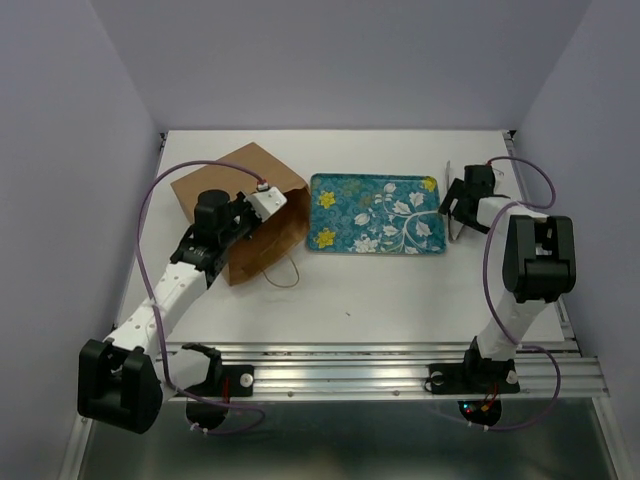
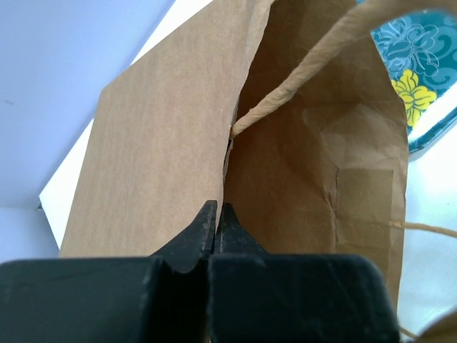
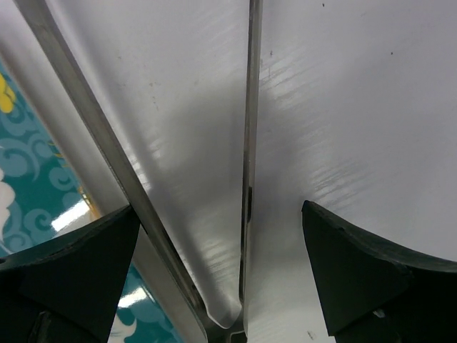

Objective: Take the fake bread out of the paper bag
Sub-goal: Pick up the clamp at the center of the board.

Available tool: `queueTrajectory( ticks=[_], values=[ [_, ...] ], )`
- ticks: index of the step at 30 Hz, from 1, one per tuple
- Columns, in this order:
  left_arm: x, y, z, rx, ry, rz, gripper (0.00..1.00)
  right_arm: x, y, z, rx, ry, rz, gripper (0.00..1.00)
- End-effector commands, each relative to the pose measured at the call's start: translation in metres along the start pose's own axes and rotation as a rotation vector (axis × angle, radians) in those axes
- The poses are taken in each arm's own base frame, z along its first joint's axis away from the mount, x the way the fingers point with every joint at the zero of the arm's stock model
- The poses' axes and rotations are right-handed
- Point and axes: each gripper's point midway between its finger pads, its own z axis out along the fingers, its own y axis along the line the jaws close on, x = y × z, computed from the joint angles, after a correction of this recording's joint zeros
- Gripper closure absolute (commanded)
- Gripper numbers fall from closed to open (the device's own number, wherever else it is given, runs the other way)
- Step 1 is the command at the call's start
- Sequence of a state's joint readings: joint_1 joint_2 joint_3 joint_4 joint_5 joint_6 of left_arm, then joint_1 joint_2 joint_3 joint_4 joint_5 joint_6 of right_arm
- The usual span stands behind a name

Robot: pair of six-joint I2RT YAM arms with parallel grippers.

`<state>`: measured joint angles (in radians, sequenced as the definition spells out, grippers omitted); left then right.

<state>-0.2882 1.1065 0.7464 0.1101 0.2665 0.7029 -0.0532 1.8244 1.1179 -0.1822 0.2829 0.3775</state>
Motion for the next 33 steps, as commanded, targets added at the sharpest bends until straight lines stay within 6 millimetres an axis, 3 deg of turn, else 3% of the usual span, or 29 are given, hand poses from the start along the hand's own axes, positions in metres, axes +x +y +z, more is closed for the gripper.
queueTrajectory(
  ticks=[1,8,12,13,16,20,26,27,30,31,33],
  values=[
    [-0.027,0.012,-0.010,-0.054,-0.114,0.043,1.00,-0.018,-0.002,0.011,0.036,-0.051,0.016,0.00],
    [-0.034,0.013,-0.019,-0.073,-0.154,0.056,1.00,-0.015,0.001,0.026,0.026,-0.023,-0.011,0.02],
    [-0.034,0.015,-0.020,-0.075,-0.143,0.045,1.00,-0.020,-0.003,0.024,0.045,-0.040,-0.013,0.26],
    [-0.034,0.014,-0.019,-0.072,-0.140,0.045,1.00,-0.018,-0.003,0.024,0.047,-0.036,-0.015,0.27],
    [-0.034,0.015,-0.018,-0.069,-0.136,0.036,1.00,-0.027,-0.008,0.012,0.058,-0.075,-0.005,0.46],
    [-0.035,0.015,-0.018,-0.068,-0.139,0.025,1.00,-0.038,-0.012,-0.001,0.065,-0.118,0.006,0.54],
    [-0.036,0.019,-0.016,-0.080,-0.131,0.007,1.00,-0.071,-0.007,-0.047,-0.005,-0.222,0.032,0.56],
    [-0.035,0.017,-0.014,-0.071,-0.127,0.001,1.00,-0.082,-0.006,-0.064,-0.031,-0.259,0.045,0.56],
    [-0.035,0.017,-0.010,-0.063,-0.124,-0.011,1.00,-0.086,0.002,-0.087,-0.114,-0.281,0.042,0.56],
    [-0.036,0.018,-0.009,-0.062,-0.126,-0.014,1.00,-0.092,0.009,-0.105,-0.178,-0.305,0.045,0.56],
    [-0.037,0.017,-0.008,-0.053,-0.127,-0.016,1.00,-0.091,0.018,-0.124,-0.258,-0.312,0.042,0.56]
  ],
)
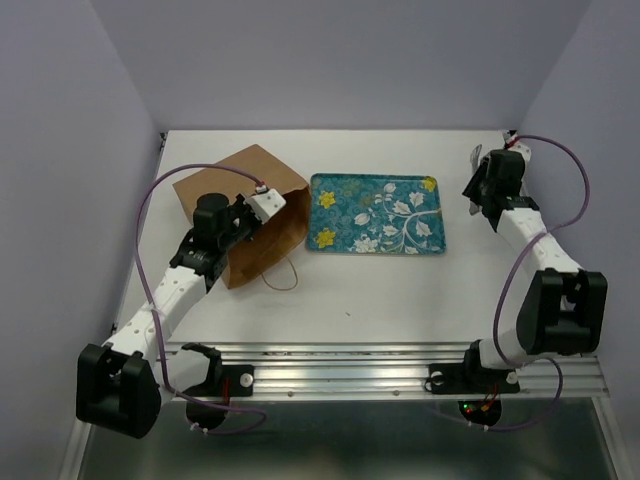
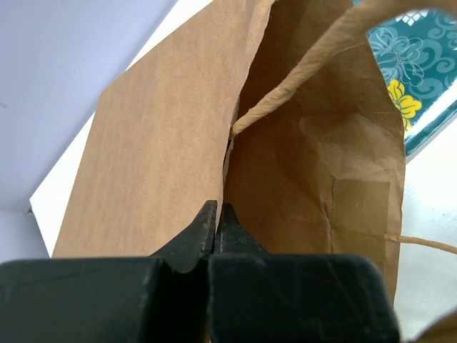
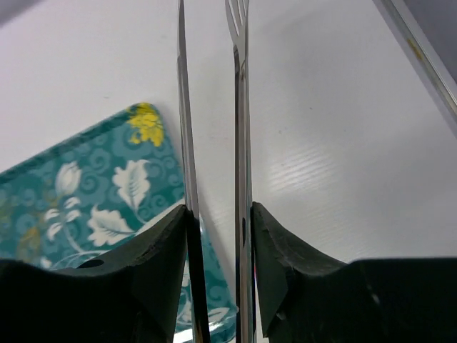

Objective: Take the fake bread out of the paper bag
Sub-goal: Pick up the clamp at the center of the board, then take out the fake bread from the paper bag.

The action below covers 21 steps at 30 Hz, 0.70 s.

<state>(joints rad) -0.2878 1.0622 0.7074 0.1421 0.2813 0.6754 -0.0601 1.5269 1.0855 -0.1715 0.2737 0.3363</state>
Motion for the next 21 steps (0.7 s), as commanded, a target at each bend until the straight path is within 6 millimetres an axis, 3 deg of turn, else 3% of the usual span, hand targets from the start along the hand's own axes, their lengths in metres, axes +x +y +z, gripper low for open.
queueTrajectory(
  ticks=[1,4,7,10,11,16,21],
  values=[
    [-0.033,0.019,0.000,-0.038,-0.091,0.002,1.00,-0.020,0.025,-0.038,-0.195,-0.055,0.020,0.56],
    [-0.036,0.020,0.001,-0.039,-0.095,-0.006,1.00,-0.023,0.057,-0.085,-0.433,-0.053,0.043,0.56],
    [-0.039,0.021,0.001,-0.039,-0.102,-0.012,1.00,-0.025,0.072,-0.113,-0.562,-0.053,0.052,0.53],
    [-0.043,0.024,0.001,-0.053,-0.109,-0.026,1.00,-0.018,0.095,-0.152,-0.763,-0.013,0.045,0.52],
    [-0.043,0.025,0.001,-0.057,-0.110,-0.033,1.00,-0.006,0.105,-0.168,-0.871,0.041,0.038,0.52],
    [-0.051,0.030,0.005,-0.071,-0.135,-0.071,1.00,0.029,0.120,-0.225,-1.165,0.192,0.032,0.53],
    [-0.055,0.036,0.017,-0.085,-0.131,-0.112,1.00,0.057,0.117,-0.260,-1.278,0.282,0.015,0.50]
  ],
)
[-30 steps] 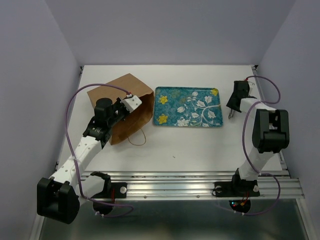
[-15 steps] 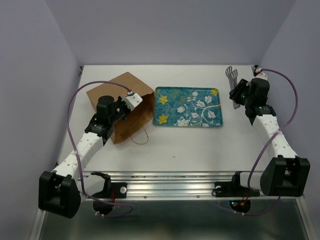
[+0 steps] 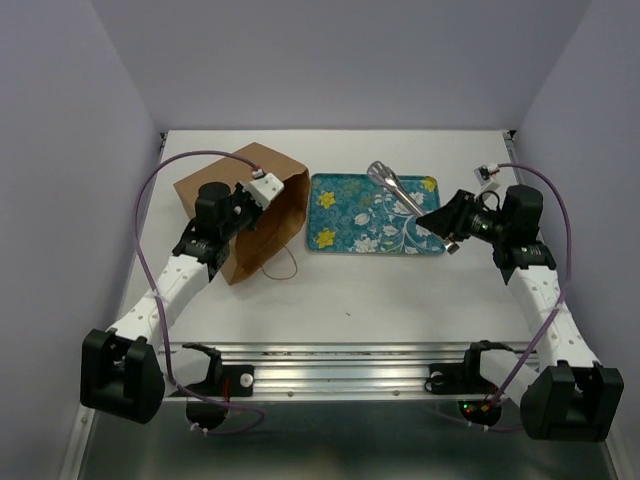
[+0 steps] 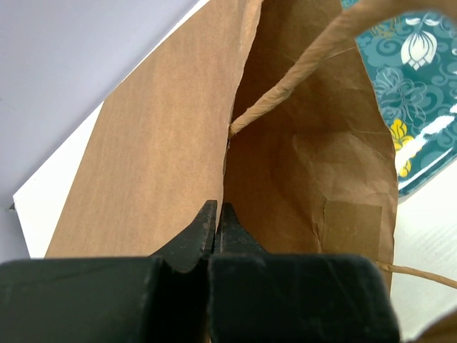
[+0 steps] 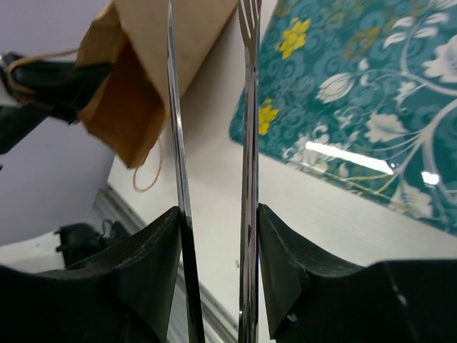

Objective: Take the fake bread out of the paper bag
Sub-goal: Take out the fake bread from the paper bag.

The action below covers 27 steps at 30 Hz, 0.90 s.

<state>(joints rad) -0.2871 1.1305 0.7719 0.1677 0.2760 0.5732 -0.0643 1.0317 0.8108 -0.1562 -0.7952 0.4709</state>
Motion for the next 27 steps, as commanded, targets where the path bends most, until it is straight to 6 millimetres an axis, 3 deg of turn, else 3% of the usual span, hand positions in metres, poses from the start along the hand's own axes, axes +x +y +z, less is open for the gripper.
queueTrajectory(
  ticks=[1,5,6,7,9,20,27],
  values=[
    [-0.046,0.024,0.007,-0.064,-0.119,-0.023,1.00,0.022,0.050,-0.017,-0.209,0.090,-0.029,0.50],
    [-0.052,0.023,0.015,-0.049,-0.122,-0.044,1.00,0.054,0.075,-0.011,-0.274,0.189,-0.029,0.49],
    [-0.052,0.022,0.016,-0.047,-0.123,-0.053,1.00,0.061,0.075,-0.003,-0.243,0.206,-0.027,0.50],
    [-0.052,0.021,0.018,-0.041,-0.119,-0.057,1.00,0.080,0.090,0.003,-0.271,0.263,-0.046,0.50],
    [-0.054,0.021,0.018,-0.044,-0.122,-0.063,1.00,0.091,0.096,0.017,-0.236,0.296,-0.044,0.51],
    [-0.066,0.012,0.019,-0.024,-0.146,-0.100,1.00,0.104,0.128,0.056,-0.198,0.327,0.030,0.53],
    [-0.058,0.017,0.031,-0.067,-0.097,-0.169,1.00,0.096,0.139,0.057,-0.160,0.304,0.015,0.54]
  ],
)
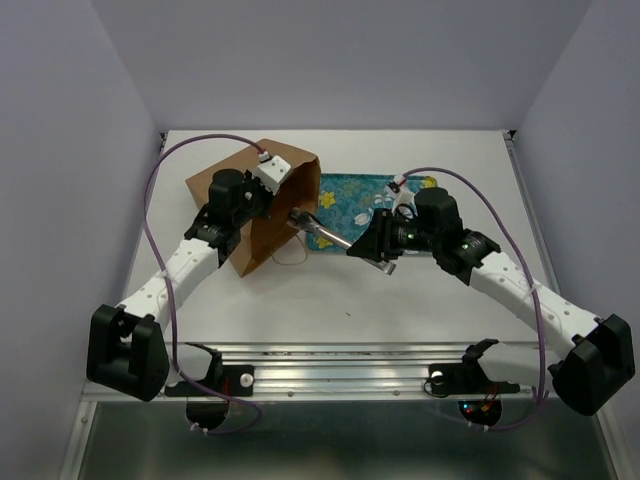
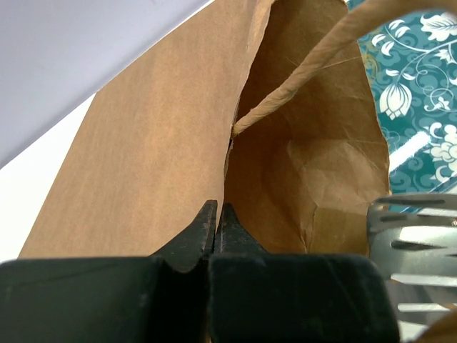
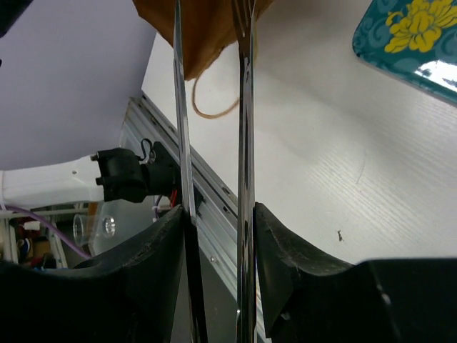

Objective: Take the fake bread out of the paper bag
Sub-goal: Take out the fake bread from the paper bag.

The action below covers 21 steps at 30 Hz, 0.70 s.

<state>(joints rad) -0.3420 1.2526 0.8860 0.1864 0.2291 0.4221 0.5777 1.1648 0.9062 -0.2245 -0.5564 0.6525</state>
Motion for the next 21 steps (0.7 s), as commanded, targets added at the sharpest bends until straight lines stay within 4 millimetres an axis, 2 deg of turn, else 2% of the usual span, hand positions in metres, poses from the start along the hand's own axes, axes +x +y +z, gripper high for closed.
queueTrajectory(
  ticks=[1,5,9,13,15,21],
  values=[
    [-0.038,0.016,0.004,-0.064,-0.092,-0.043,1.00,-0.025,0.018,-0.007,0.008,-0.089,-0.024,0.54],
    [-0.040,0.017,0.007,-0.065,-0.093,-0.068,1.00,-0.028,0.017,-0.008,0.023,-0.105,-0.020,0.54],
    [-0.037,0.021,0.012,-0.083,-0.065,-0.097,1.00,-0.041,0.030,-0.006,-0.005,-0.134,-0.043,0.54],
    [-0.037,0.019,0.015,-0.076,-0.063,-0.114,1.00,-0.054,0.028,0.006,0.009,-0.150,-0.029,0.53],
    [-0.036,0.020,0.017,-0.083,-0.057,-0.127,1.00,-0.056,0.021,0.021,0.027,-0.130,-0.014,0.54],
    [-0.043,0.023,0.021,-0.090,-0.047,-0.179,1.00,-0.084,0.015,0.060,0.077,-0.146,0.023,0.54]
  ],
)
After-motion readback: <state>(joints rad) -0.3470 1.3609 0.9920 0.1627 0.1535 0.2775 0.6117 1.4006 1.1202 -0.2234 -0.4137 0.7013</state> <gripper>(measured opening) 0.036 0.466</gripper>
